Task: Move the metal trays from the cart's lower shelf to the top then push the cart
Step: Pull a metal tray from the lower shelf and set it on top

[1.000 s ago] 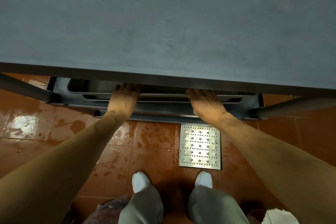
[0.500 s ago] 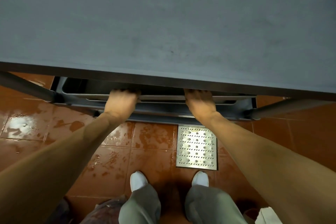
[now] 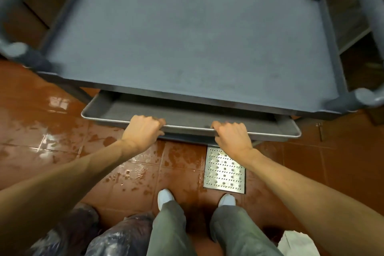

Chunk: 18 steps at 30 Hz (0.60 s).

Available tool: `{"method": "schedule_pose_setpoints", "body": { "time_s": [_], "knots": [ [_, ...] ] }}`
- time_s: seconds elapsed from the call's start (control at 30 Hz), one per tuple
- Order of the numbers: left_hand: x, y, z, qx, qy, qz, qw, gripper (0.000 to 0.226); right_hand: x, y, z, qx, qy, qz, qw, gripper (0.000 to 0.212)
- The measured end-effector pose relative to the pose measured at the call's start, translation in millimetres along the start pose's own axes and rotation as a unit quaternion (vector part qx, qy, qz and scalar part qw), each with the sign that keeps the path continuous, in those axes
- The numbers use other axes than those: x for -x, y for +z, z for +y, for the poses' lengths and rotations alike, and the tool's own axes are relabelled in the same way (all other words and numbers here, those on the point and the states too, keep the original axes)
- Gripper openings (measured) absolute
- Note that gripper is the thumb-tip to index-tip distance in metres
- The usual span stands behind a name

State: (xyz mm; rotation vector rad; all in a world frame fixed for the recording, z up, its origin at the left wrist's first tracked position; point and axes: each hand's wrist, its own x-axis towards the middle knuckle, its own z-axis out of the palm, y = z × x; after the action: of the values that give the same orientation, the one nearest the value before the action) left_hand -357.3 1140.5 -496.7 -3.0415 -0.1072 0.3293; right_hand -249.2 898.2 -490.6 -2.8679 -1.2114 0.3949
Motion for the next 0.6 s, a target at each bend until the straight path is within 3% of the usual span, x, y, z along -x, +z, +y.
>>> {"method": "schedule_pose_setpoints", "body": {
  "time_s": [0.4, 0.6],
  "knots": [
    [89.3, -116.9, 2.9, 0.035, 0.024, -0.069, 0.997, 0.024, 85.1, -89.7, -33.9, -0.024, -0.033, -0.033, 0.999, 0.013],
    [121.8, -169.1, 4.8, 0.060, 0.028, -0.094, 0.993, 0.037, 114.0, -142.3, -47.8, -0.006, -0.056, -0.053, 0.997, 0.016]
  ]
}}
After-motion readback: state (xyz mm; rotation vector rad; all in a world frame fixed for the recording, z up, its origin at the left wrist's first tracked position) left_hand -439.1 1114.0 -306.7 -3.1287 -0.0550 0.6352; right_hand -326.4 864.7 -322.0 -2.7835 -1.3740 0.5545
